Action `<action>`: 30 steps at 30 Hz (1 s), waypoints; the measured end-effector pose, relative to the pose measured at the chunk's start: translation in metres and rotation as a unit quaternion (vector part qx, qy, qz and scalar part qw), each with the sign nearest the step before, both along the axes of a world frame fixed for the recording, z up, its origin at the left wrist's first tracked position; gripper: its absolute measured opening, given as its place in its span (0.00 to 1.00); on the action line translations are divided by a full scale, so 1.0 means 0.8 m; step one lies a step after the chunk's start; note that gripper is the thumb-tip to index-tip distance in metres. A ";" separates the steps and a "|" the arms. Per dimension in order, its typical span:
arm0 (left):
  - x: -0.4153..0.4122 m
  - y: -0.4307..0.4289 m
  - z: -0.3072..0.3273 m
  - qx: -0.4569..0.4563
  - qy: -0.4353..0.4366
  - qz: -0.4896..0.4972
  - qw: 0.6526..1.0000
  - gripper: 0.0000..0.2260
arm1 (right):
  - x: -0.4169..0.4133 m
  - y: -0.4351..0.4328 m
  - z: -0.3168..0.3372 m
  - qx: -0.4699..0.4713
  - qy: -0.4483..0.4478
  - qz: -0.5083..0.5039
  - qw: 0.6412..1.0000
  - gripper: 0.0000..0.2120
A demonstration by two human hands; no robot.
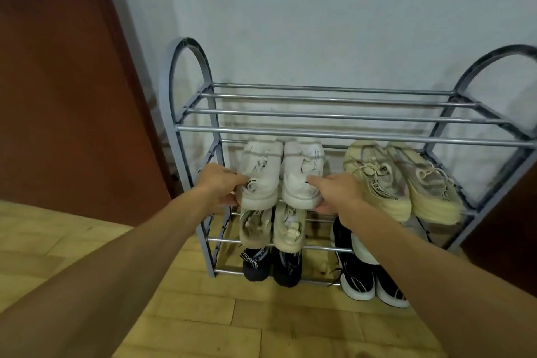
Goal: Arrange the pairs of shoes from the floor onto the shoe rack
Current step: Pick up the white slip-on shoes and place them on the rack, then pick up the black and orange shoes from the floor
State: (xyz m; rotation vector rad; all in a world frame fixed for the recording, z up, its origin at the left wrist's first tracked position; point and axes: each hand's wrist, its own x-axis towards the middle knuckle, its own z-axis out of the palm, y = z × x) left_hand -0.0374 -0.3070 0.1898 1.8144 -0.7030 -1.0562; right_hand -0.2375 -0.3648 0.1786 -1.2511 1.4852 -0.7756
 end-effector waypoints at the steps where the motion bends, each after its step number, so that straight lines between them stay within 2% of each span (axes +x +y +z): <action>1: 0.000 0.000 -0.004 -0.001 -0.001 -0.003 1.000 0.07 | -0.001 -0.003 -0.003 0.000 0.005 0.006 1.000 0.11; 6: 0.004 0.016 -0.020 -0.017 -0.004 -0.013 1.000 0.13 | -0.005 0.008 -0.008 0.012 0.044 0.044 0.998 0.13; 8: 0.001 0.031 -0.015 -0.024 -0.009 -0.032 0.999 0.12 | -0.011 0.017 -0.003 0.036 0.052 0.057 0.996 0.11; 12: -0.007 0.071 0.003 -0.039 -0.026 -0.050 0.998 0.11 | -0.024 0.045 0.018 0.024 0.083 0.054 0.995 0.17; 17: -0.011 0.149 0.015 -0.014 -0.046 -0.072 0.996 0.10 | -0.020 0.120 0.053 0.005 0.164 0.148 0.975 0.17; 20: -0.013 0.202 0.014 -0.017 -0.041 -0.077 0.996 0.10 | -0.005 0.173 0.059 -0.078 0.271 0.246 0.927 0.15; 22: -0.017 0.241 0.010 -0.021 -0.020 -0.073 0.997 0.05 | 0.007 0.209 0.054 -0.109 0.323 0.300 0.891 0.16; 27: -0.011 0.343 -0.042 0.018 -0.002 -0.062 0.998 0.05 | 0.040 0.290 0.013 -0.095 0.377 0.411 0.825 0.17; 30: -0.005 0.396 -0.089 0.058 0.003 -0.043 0.997 0.10 | 0.060 0.337 -0.016 -0.083 0.386 0.453 0.799 0.17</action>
